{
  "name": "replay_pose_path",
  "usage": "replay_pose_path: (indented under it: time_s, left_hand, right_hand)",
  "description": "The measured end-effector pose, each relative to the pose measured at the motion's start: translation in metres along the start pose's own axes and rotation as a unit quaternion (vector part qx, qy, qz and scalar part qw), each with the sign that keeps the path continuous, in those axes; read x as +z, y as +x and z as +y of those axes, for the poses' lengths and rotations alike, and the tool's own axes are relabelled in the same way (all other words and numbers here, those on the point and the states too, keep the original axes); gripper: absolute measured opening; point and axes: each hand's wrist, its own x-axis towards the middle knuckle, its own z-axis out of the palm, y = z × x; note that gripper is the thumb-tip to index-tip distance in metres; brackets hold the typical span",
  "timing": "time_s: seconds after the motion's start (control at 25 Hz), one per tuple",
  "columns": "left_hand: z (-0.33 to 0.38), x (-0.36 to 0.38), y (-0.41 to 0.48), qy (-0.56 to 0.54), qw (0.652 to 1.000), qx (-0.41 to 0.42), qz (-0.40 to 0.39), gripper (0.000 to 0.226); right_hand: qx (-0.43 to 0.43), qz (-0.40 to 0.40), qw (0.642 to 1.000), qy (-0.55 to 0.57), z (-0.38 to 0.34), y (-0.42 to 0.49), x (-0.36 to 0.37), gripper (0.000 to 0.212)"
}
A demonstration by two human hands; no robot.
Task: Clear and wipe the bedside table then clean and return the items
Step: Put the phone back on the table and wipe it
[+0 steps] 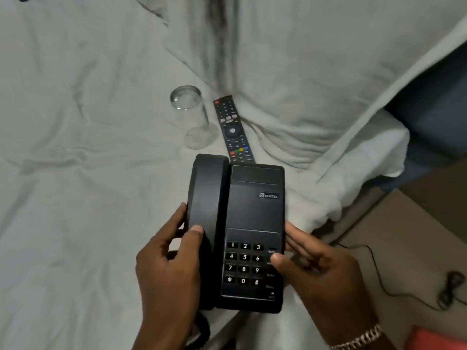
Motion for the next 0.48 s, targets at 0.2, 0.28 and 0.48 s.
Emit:
replay_pose_path:
  time_s: [0.2,0.28,0.48]
  left_hand:
    - [-0.016,0.073,-0.051,0.032,0.994,0.022,-0.098,0.047]
    - [-0.033,0.109,-0.072,0.054,0.990,0.037,-0.126,0.050]
    - [-0.086,0.206,-0.103,0.137,0.954,0.073,-0.255,0.045]
  right_hand:
    - [0.068,0.136,0.983,0.104,0.033,-0.028,-0.077,0.053]
    - [0.107,0.178,0.966,0.157,0.052,-0.036,-0.112,0.052]
    - [0.176,0.248,0.936,0.180,0.115,-0.039,-0.190,0.051]
